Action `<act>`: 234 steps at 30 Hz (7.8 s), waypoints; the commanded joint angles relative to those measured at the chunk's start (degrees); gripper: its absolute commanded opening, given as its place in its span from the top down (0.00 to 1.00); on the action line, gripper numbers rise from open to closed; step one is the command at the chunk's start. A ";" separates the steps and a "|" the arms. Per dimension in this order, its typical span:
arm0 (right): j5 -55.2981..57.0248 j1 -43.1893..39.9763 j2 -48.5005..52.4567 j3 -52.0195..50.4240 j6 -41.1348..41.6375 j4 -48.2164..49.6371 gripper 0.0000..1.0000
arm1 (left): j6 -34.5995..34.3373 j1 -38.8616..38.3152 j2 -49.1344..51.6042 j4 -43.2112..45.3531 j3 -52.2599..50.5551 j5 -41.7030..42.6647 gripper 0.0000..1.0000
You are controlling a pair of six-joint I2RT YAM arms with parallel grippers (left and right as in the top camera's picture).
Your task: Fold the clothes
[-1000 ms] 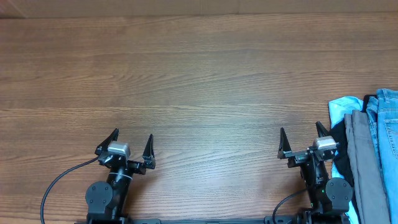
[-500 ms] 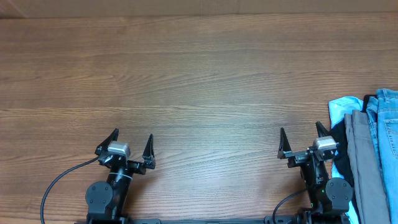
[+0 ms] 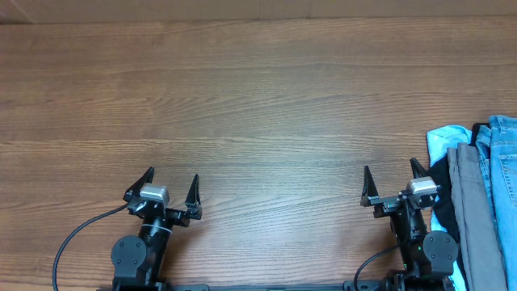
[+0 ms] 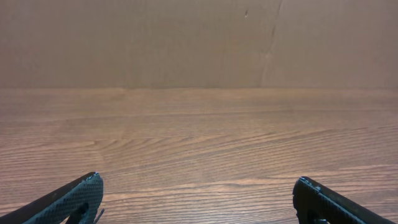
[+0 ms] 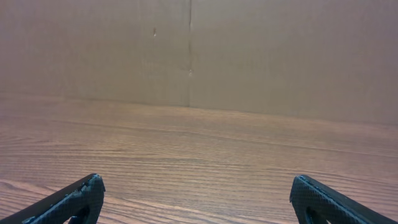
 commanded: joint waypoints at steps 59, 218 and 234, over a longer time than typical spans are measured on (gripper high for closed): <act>-0.11 0.17 -0.50 -0.59 0.02 0.46 0.00 | 1.40 0.46 -0.50 0.42 -0.22 0.04 0.00; 33.57 34.12 77.46 140.54 34.69 -81.05 0.14 | 1.51 1.75 111.47 -88.11 112.83 -6.34 0.79; 33.53 27.04 90.36 140.39 41.72 -93.18 0.10 | 3.32 9.84 141.96 -80.32 111.65 -10.54 0.96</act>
